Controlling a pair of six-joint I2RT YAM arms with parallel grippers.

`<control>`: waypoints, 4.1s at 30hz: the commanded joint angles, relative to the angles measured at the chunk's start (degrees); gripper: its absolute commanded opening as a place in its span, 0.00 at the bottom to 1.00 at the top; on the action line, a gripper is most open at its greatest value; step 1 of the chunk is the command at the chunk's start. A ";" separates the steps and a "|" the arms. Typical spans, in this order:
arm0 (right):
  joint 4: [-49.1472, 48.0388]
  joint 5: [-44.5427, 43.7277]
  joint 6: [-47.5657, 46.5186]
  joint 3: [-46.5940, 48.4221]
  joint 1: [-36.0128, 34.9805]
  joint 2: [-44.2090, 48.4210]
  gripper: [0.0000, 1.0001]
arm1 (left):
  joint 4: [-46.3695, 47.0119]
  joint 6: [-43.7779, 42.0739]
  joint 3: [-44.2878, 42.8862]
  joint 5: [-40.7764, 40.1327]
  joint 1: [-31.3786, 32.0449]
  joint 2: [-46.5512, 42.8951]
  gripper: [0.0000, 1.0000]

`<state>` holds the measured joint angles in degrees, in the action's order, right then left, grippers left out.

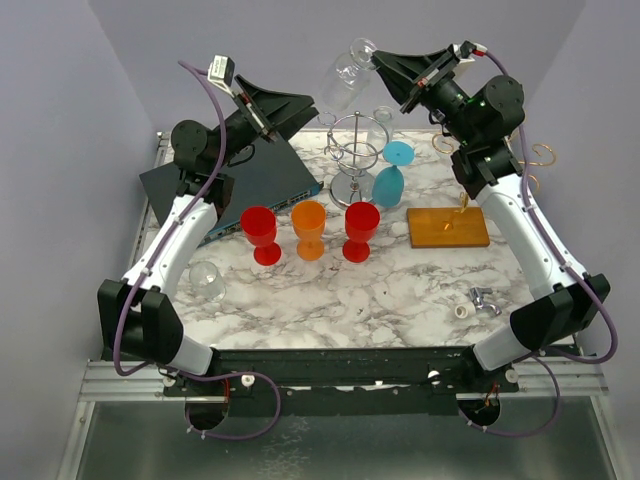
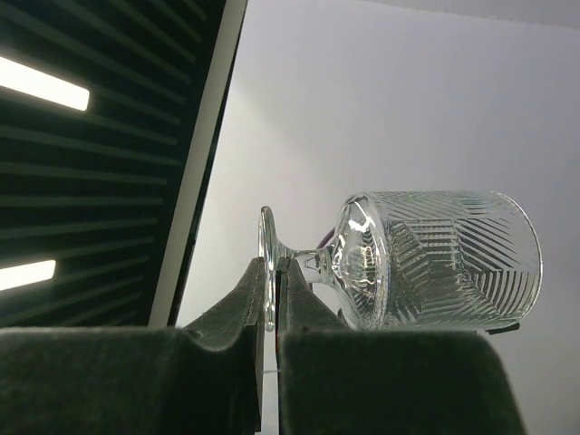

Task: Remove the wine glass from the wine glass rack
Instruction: Place the wine glass at the center of the board.

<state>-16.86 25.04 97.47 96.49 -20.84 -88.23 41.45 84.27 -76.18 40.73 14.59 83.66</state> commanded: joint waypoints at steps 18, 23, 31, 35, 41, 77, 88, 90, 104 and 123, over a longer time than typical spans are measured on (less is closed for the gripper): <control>-7.29 -1.10 3.51 -0.71 -2.85 -0.09 0.00 | 20.24 15.57 -7.40 0.20 0.26 7.57 0.62; -9.64 -0.90 4.70 -3.83 -2.82 0.52 0.01 | 23.01 17.75 -6.99 -1.23 1.29 6.75 0.51; -11.80 -0.51 5.48 -8.02 -2.89 2.07 0.01 | 26.29 18.42 -5.51 -4.87 3.71 5.83 0.37; -11.57 0.70 4.75 -10.74 -2.86 3.30 0.01 | 26.40 17.69 -5.35 -5.65 4.35 5.88 0.27; -5.89 0.58 -2.91 -15.51 -2.77 7.57 0.01 | 25.38 16.30 -2.71 -4.98 4.39 3.98 0.00; 53.65 -29.47 -69.88 15.26 -2.82 12.03 1.00 | -102.63 -38.78 -11.65 -42.32 27.83 -14.45 0.00; 53.11 -31.02 -71.51 16.95 -2.79 10.37 1.00 | -110.12 -32.58 -1.07 -58.44 37.18 -10.89 0.00; 53.65 -31.43 -72.04 17.73 -2.78 10.12 1.00 | -108.13 -32.21 1.78 -58.17 37.03 -10.81 0.00; 58.90 -22.47 -71.82 25.79 10.21 3.50 1.00 | -101.24 -38.41 9.16 -51.94 25.46 -5.81 0.00; 57.53 -20.47 -71.09 22.65 13.02 4.91 1.00 | -97.24 -41.29 13.33 -49.67 21.01 -2.36 0.14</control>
<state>40.34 3.09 26.15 119.70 -8.14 -84.73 -57.32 44.07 -63.37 -9.80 36.25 81.14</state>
